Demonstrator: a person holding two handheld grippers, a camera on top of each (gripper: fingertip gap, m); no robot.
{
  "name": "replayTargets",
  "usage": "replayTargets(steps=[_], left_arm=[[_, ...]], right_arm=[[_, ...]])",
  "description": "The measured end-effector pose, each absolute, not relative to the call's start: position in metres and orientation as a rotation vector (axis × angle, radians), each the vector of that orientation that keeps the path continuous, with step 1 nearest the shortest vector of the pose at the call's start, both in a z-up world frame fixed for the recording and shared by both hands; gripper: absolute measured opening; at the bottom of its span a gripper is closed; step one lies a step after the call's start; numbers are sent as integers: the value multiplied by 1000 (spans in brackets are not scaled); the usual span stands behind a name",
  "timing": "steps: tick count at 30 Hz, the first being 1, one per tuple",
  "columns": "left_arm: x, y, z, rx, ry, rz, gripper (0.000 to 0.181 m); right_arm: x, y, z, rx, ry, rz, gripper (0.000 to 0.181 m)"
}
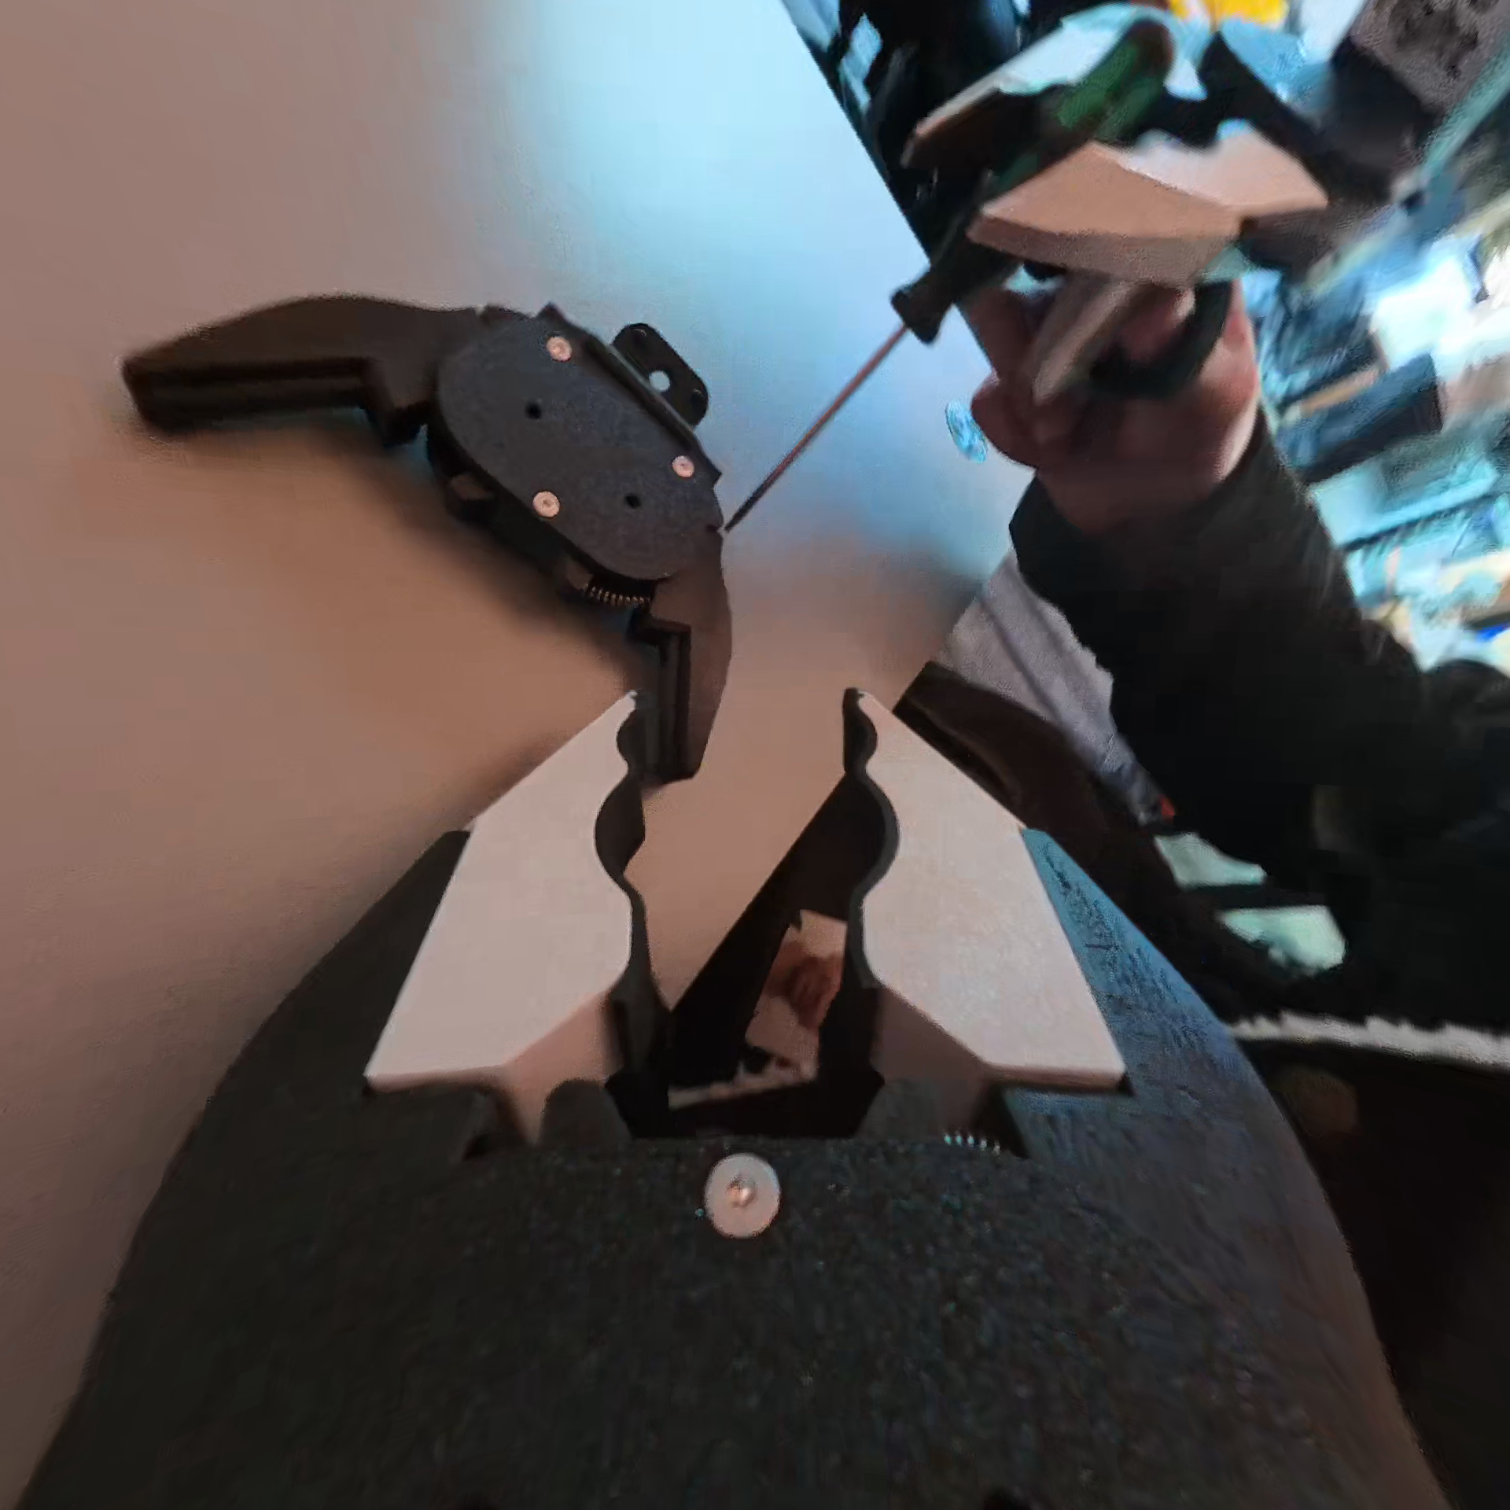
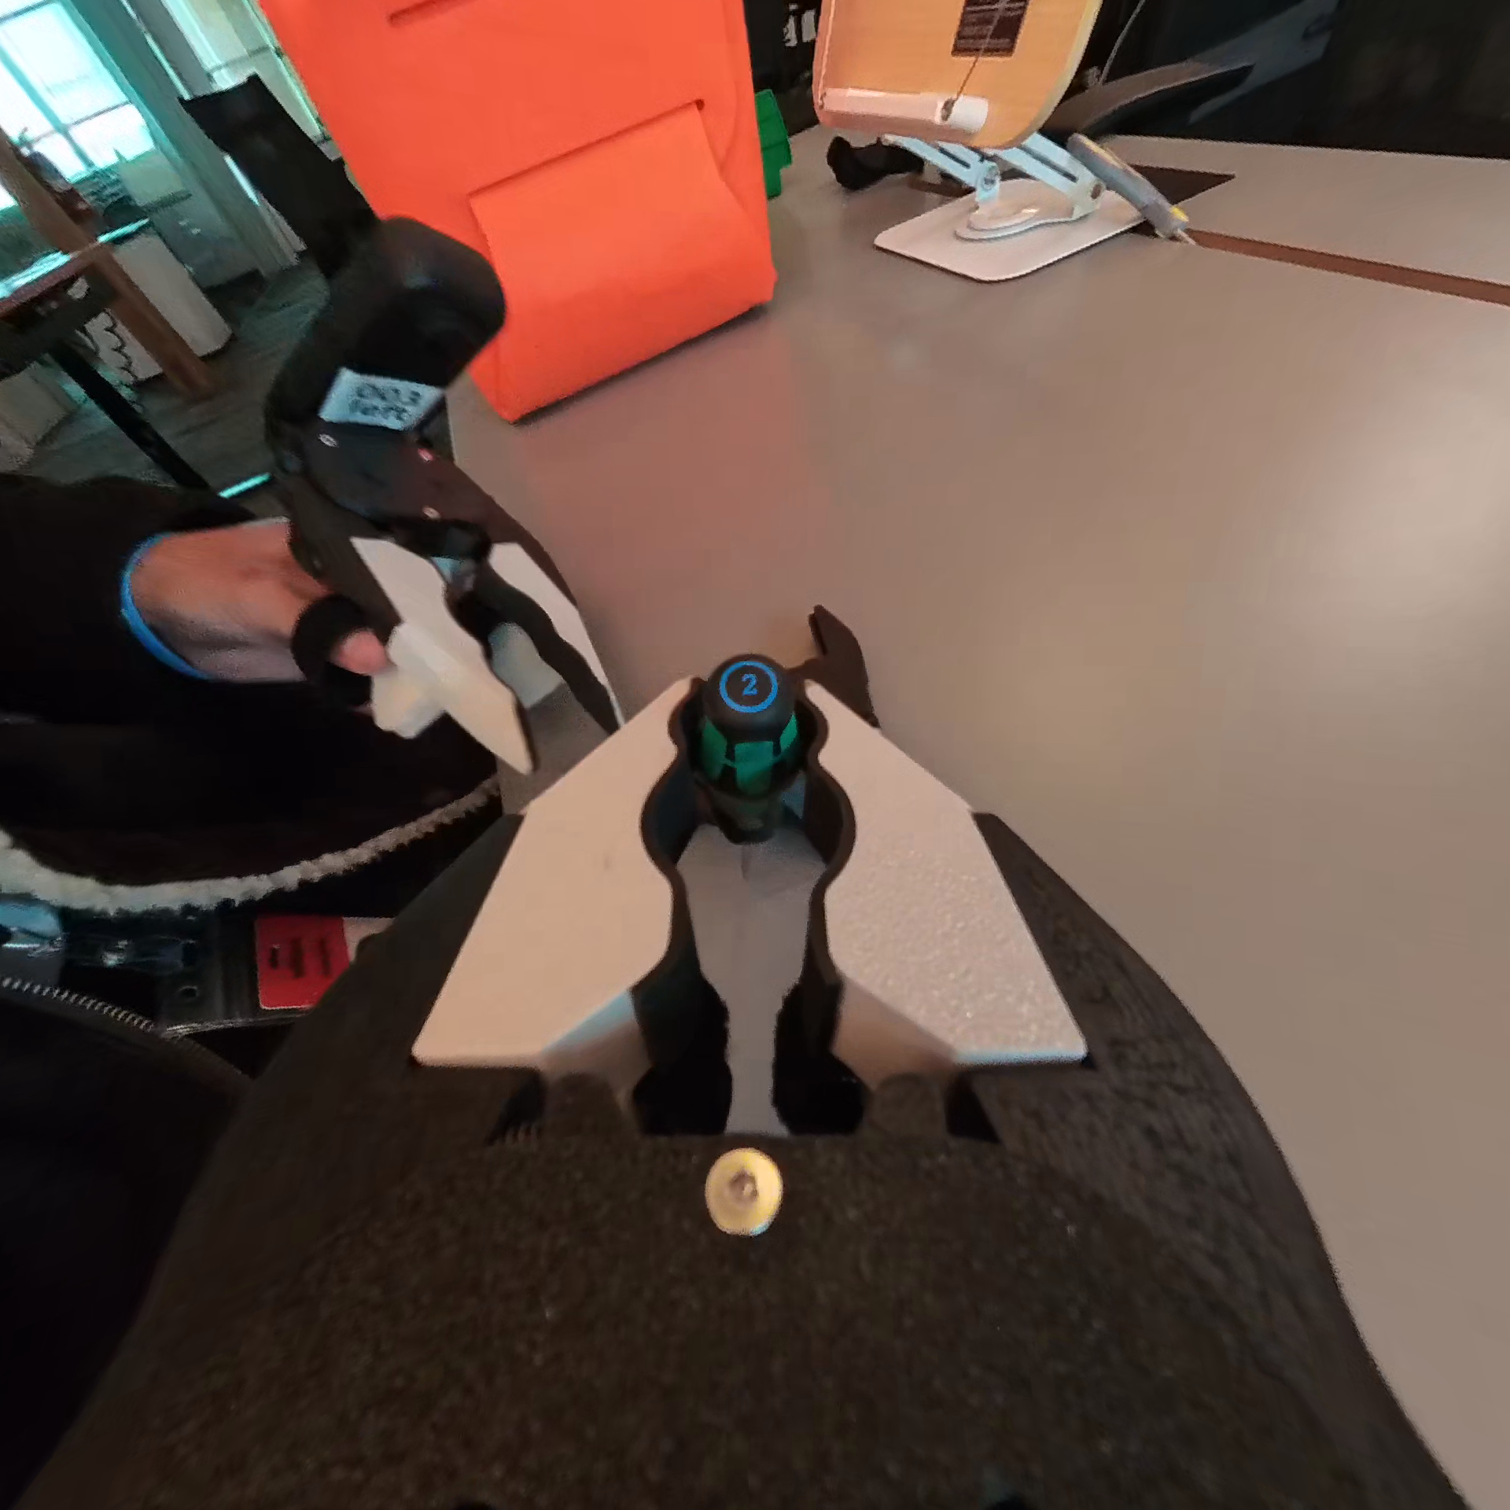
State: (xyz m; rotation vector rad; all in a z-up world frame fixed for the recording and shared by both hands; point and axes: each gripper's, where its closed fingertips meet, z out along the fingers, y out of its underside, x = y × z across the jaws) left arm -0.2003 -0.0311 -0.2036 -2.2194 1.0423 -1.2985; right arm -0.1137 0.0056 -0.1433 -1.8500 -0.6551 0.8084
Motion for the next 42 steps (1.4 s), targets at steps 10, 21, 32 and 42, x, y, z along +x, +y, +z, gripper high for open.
replayTargets(steps=[10, 21, 32, 42], left_arm=[[-118, -39, -158, -1783, 1651, -1226, 56], [-108, -37, -150, -1764, 1582, -1145, 0], [-103, -41, -141, -1814, 1365, -1404, 0], [-98, -39, -140, -1813, 1255, -1471, 0]], right_arm=[[-103, -2, -90, -1682, -402, 1200, 19], [-105, -18, -93, -1779, -431, 1101, 29], [-104, -11, -96, -1725, -348, 1143, 25], [-104, -9, -103, -1715, -318, 1170, 18]])
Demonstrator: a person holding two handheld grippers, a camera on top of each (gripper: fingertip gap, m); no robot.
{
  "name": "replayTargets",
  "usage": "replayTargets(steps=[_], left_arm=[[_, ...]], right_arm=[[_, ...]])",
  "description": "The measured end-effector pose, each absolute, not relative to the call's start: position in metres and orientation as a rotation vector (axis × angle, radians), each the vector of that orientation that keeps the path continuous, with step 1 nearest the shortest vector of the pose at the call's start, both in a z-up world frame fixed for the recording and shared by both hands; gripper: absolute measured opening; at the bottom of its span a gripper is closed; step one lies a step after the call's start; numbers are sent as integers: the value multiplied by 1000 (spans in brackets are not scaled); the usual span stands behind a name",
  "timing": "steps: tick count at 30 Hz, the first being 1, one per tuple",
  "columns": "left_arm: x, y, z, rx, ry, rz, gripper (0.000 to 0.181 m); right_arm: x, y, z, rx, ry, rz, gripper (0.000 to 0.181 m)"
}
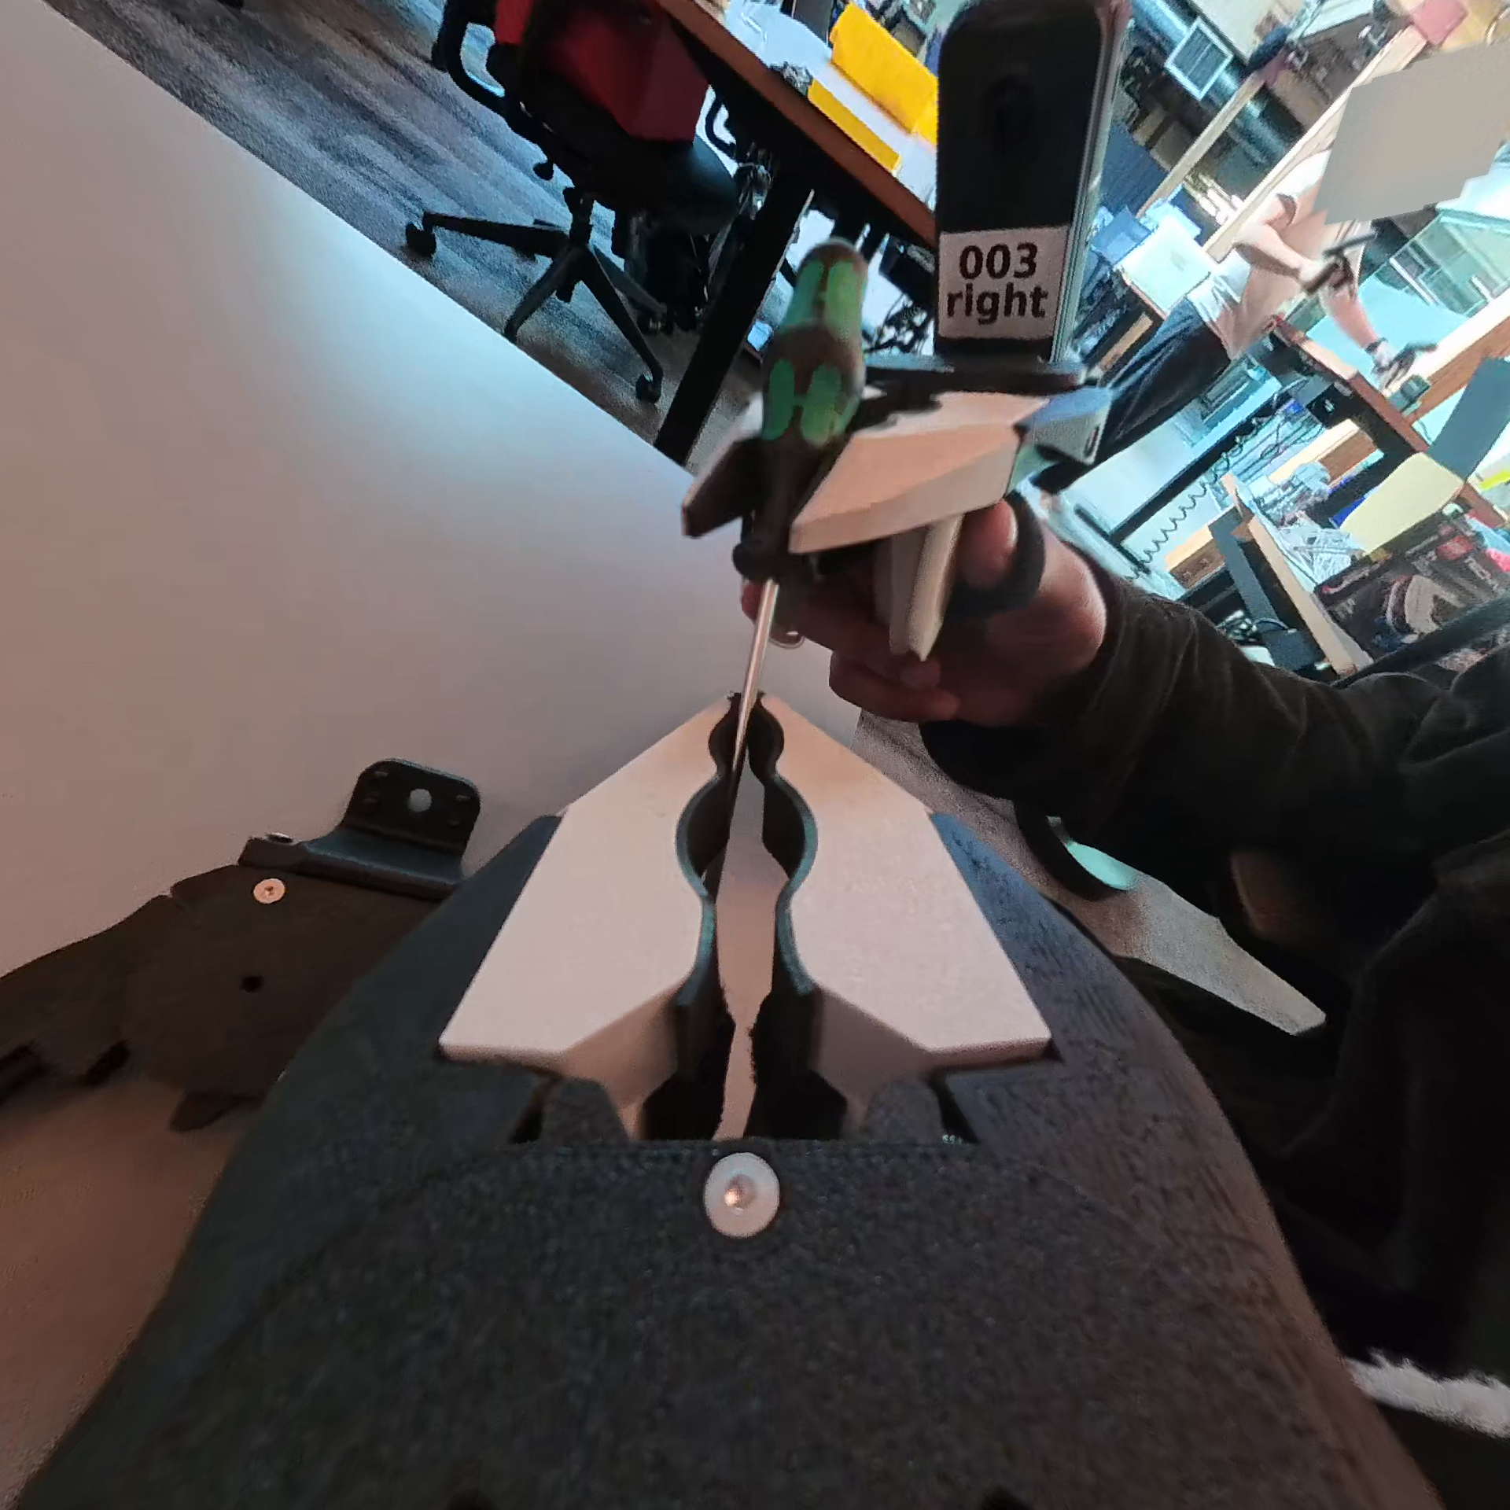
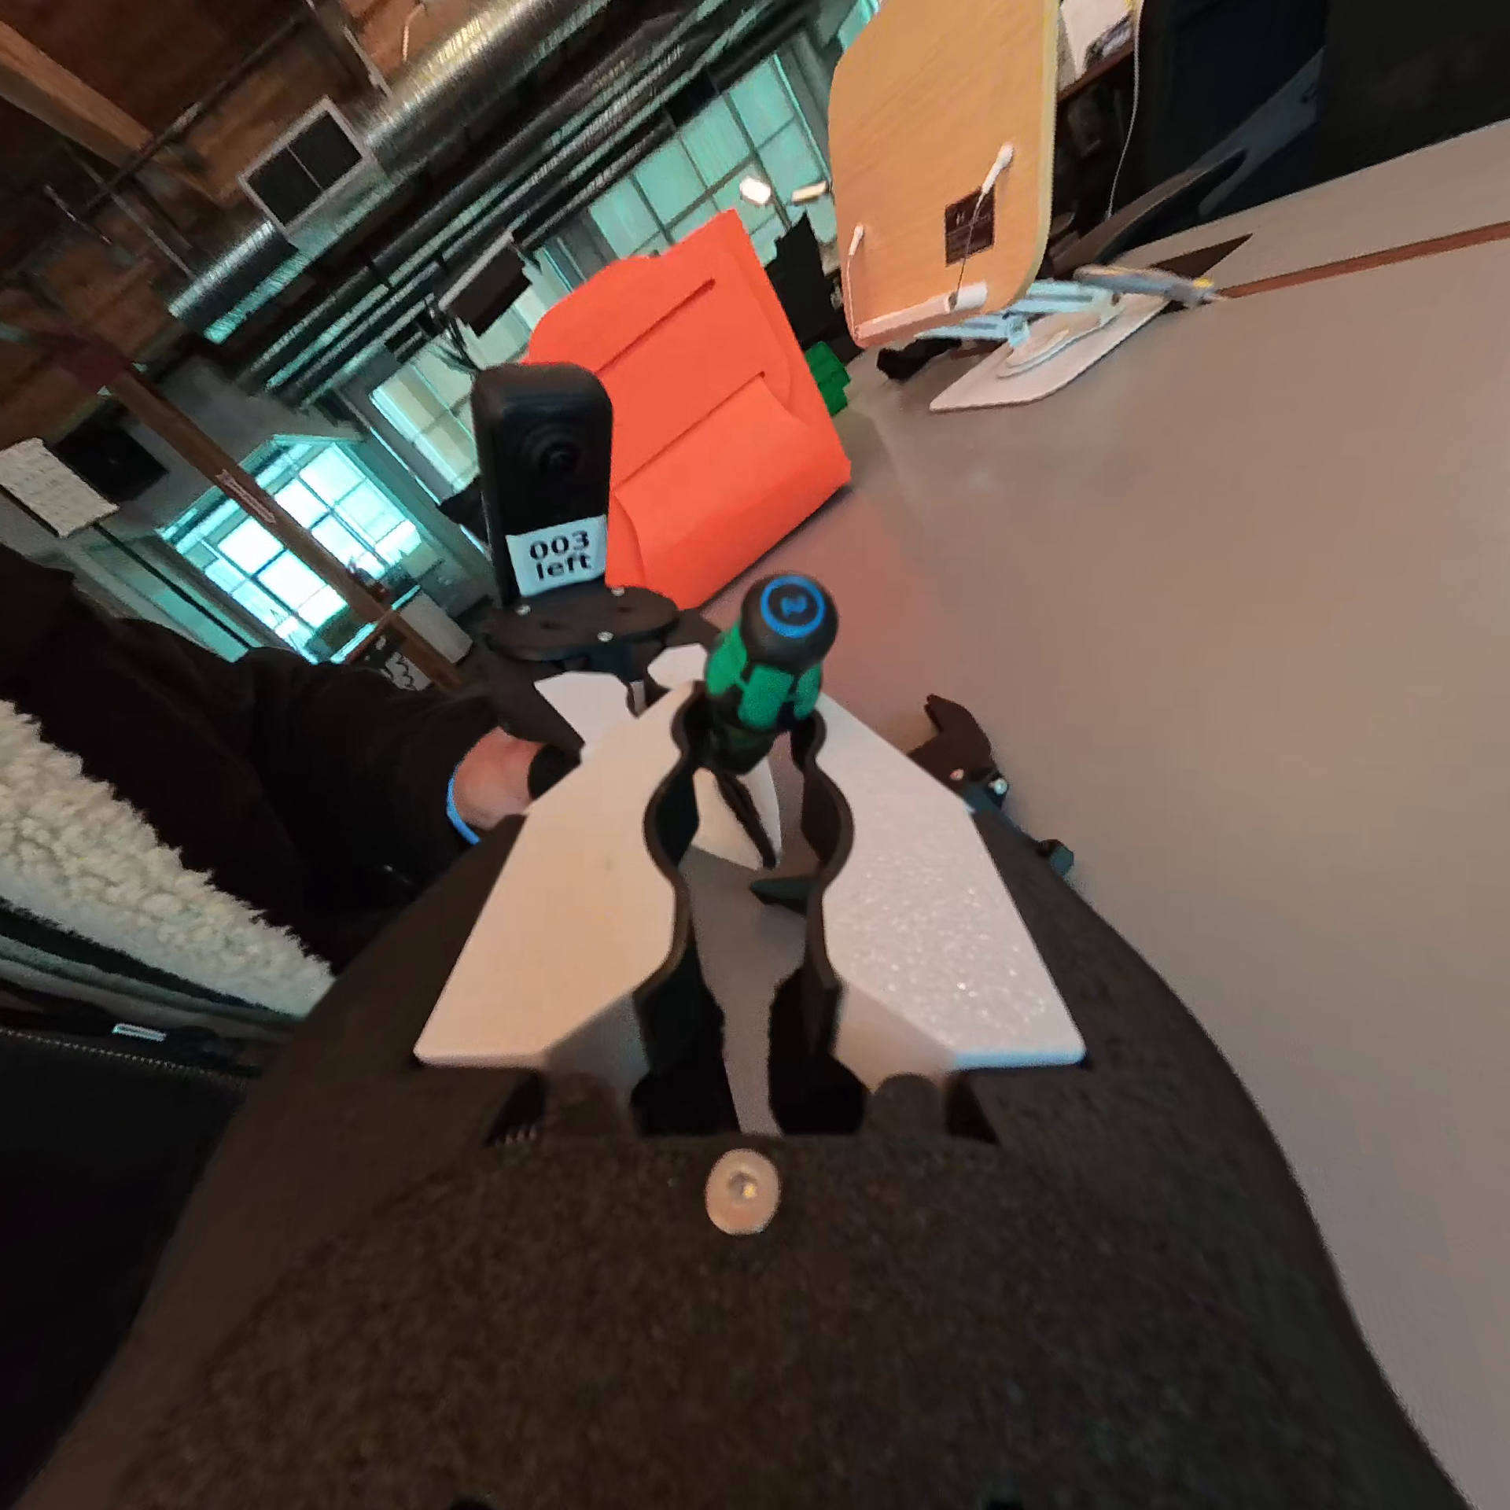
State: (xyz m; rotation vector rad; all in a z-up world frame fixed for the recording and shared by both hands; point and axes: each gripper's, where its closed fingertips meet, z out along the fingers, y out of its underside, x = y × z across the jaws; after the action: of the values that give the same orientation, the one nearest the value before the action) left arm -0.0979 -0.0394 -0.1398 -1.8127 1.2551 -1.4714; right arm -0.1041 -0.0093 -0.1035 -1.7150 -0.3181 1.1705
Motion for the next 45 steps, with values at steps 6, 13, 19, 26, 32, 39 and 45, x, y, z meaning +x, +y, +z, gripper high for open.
replayTargets(steps=[6, 13, 19, 26, 32, 39, 45], left_arm=[[-100, -38, -140, -1729, 1352, -1367, 2], [-138, 36, -194, -1848, 1535, -940, 124], [-137, 31, -227, -1808, 1832, -786, 129], [-135, 23, -236, -1739, 1919, -725, 93], [-134, 23, -236, -1718, 1908, -755, 93], [-135, 23, -236, -1712, 1904, -764, 93], [-135, 23, -236, -1712, 1907, -763, 93]], right_arm=[[-104, -13, -100, -1705, -376, 1135, 17], [-62, 23, -149, -1827, 5, 1007, 16], [-53, 52, -181, -1832, 276, 1090, 16], [-58, 63, -190, -1846, 336, 1222, 16], [-56, 63, -192, -1849, 358, 1234, 16], [-55, 61, -194, -1858, 364, 1234, 16], [-56, 62, -193, -1857, 364, 1234, 17]])
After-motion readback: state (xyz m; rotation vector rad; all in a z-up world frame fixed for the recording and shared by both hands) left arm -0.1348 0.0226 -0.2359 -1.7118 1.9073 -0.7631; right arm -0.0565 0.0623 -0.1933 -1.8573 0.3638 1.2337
